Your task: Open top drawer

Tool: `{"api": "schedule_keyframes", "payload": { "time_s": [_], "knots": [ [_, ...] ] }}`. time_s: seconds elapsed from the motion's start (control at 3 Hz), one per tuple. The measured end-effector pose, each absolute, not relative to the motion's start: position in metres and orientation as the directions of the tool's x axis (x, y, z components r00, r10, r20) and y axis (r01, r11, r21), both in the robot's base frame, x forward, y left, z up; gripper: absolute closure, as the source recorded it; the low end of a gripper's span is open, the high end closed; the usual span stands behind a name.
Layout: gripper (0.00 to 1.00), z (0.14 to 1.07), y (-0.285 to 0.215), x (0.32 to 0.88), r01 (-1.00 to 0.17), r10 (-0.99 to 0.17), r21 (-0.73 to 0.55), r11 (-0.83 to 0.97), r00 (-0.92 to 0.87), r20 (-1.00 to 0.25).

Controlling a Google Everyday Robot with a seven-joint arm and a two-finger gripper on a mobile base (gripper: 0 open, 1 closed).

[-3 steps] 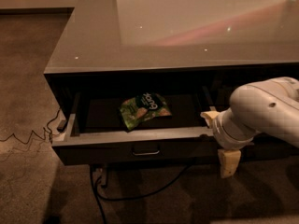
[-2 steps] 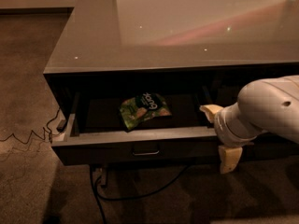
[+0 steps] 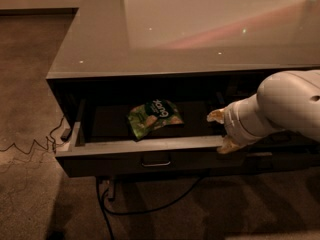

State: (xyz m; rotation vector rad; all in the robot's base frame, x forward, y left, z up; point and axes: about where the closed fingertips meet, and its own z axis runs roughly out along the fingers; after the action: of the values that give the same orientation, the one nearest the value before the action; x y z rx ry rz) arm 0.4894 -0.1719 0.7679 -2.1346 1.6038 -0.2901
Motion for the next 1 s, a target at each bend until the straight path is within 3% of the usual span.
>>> {"api": "schedule_keyframes", "payload": {
  "time_s": [0.67,1.0],
  "knots": [
    [0.88,0.753,-0.144,0.532,-0.836,-0.916,-0.499,-0.227,0.357,-0.181],
    [1.0,0.729,-0.136,0.551,-0.853,-0.905,-0.478,-0.209,0.353,-0.235]
  ]
}}
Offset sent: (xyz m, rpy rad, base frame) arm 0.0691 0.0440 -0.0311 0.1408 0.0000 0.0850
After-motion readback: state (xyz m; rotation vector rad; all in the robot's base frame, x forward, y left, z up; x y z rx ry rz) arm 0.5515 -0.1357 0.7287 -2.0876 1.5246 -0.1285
